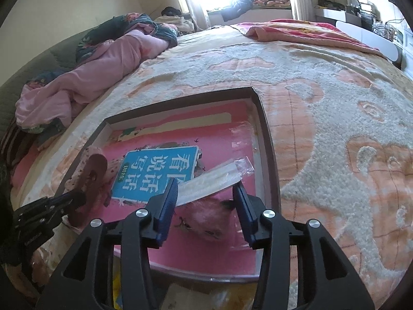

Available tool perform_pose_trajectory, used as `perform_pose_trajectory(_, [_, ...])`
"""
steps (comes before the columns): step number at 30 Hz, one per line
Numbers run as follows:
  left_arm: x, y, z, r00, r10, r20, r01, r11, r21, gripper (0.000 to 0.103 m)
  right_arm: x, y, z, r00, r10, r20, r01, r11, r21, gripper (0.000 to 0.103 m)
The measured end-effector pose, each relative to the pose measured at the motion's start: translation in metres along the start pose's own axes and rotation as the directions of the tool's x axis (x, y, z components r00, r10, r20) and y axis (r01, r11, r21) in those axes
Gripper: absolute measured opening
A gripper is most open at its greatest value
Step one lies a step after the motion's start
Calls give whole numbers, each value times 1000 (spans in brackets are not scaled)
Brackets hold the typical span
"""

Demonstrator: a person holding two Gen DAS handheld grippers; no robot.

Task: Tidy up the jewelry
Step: 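Open the right gripper to drop the strip while left releases the brown claw in tray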

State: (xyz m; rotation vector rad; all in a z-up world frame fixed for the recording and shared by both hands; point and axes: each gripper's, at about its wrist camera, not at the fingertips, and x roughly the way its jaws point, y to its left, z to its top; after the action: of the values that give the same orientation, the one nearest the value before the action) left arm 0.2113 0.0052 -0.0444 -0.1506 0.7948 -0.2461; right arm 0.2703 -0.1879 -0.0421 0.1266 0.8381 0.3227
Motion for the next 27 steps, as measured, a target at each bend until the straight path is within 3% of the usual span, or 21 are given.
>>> perform_pose_trajectory(2, [-1,0,2,1000,0,4,0,1000,0,6,-5,1,-1,1000,-11,12,11,1000,-9,52])
perform_pose_trajectory(13, [-12,-2,4,1000,10,26,-10,1000,1,21,-29,6,-6,998,-22,56,23,999,-25,58])
perform_pose_trajectory(15, [-16,-2,4,999,16,35,-16,1000,4,22,-35,9,-7,997,-29,75,32,999,-34,63])
perform_pose_trajectory(21, [-30,-3,2,998,20,63,-21,1000,5,37,-54,17,-13,991,-44,129,53,996,-66,71])
perform_pose_trajectory(27, [-46,-1,-1,995,35,96,-34,999,-6,58,-73,21,-19,984,-53,171,69,994,-87,77])
